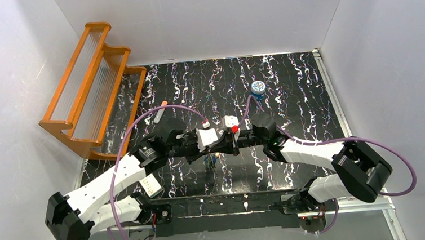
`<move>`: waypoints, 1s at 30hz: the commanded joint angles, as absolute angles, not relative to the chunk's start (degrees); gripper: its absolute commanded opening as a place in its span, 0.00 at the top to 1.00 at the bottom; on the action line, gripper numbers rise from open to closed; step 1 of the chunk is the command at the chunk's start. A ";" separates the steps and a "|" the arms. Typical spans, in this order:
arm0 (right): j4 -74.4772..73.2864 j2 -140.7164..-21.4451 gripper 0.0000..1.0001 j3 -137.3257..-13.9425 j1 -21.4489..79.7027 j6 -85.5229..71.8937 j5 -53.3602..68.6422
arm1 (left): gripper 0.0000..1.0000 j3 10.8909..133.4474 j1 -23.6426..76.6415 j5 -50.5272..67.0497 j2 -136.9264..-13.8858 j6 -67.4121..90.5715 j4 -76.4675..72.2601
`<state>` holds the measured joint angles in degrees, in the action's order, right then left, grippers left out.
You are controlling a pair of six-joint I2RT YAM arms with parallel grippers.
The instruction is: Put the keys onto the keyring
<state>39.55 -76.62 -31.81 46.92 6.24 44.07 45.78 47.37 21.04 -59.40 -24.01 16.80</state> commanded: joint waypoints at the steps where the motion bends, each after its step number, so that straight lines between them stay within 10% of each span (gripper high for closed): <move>1: 48.78 -76.07 0.99 -30.49 47.02 3.88 43.93 | 0.80 42.82 47.57 19.07 -53.33 -22.39 11.70; 13: 72.82 -76.41 0.99 -25.60 46.71 -7.99 45.06 | 0.66 24.81 47.61 16.31 -33.79 -9.66 -13.45; 30: 82.53 -78.53 0.99 -25.60 46.65 -15.14 44.83 | 0.77 21.84 47.57 23.73 -41.40 -3.41 -26.25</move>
